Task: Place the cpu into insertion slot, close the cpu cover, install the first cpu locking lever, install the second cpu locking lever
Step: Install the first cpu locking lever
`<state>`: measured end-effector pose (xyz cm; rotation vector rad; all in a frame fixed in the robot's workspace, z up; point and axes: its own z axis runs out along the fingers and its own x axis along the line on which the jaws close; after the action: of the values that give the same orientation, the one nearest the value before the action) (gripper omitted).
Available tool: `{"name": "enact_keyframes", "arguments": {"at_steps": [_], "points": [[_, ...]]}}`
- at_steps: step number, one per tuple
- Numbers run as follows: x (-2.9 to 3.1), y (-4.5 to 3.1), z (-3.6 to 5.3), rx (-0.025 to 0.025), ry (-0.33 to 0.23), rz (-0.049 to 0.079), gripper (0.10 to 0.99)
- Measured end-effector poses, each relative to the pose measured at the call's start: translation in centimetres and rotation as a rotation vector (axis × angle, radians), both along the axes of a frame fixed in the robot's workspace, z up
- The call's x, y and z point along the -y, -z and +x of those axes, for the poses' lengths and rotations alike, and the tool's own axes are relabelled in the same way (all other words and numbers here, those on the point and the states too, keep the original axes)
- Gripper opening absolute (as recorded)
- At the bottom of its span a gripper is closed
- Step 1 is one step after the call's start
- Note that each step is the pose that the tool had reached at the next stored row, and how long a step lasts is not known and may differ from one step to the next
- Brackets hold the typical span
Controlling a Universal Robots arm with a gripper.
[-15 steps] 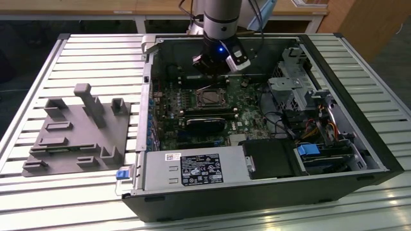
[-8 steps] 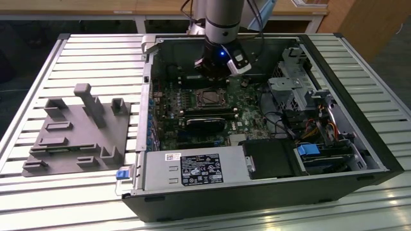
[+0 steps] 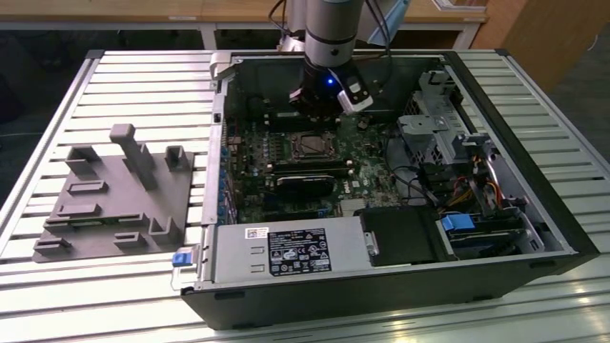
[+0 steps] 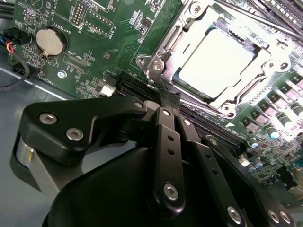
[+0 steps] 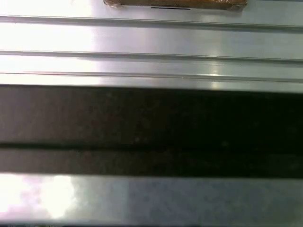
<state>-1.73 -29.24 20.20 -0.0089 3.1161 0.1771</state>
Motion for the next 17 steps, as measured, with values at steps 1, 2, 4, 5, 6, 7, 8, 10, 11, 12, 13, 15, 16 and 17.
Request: {"name": "enact_keyframes", "arguments": {"at_steps": [1, 2, 4, 5, 6, 7, 8, 10, 11, 12, 13, 15, 16, 17], "points": [[-0.01, 0.0, 0.0, 0.0, 0.0, -0.003, 0.106], [-0.01, 0.02, 0.0, -0.0001, 0.0, -0.008, 0.106], [-0.08, 0.15, 0.0, -0.0001, 0.0, -0.02, 0.106], [-0.12, 0.22, 0.0, -0.0001, 0.0, -0.025, 0.106], [-0.15, 0.29, -0.01, -0.0003, 0.0, -0.029, 0.106], [-0.18, 0.37, 0.0, -0.0001, 0.0, -0.03, 0.106], [-0.22, 0.42, 0.0, -0.0002, 0.0, -0.031, 0.106], [-0.26, 0.49, 0.01, -0.0003, 0.0, -0.032, 0.106], [-0.26, 0.49, 0.01, -0.0002, 0.0, -0.032, 0.106], [-0.26, 0.49, 0.0, -0.0002, 0.0, -0.032, 0.106], [-0.26, 0.46, 0.0, -0.0002, 0.0, -0.032, 0.106], [-0.27, 0.25, 0.0, -0.0001, 0.0, -0.032, 0.106], [-0.27, 0.12, 0.0, -0.0001, 0.0, -0.032, 0.106], [-0.27, 0.09, 0.01, -0.0001, 0.0, -0.032, 0.106]]}}
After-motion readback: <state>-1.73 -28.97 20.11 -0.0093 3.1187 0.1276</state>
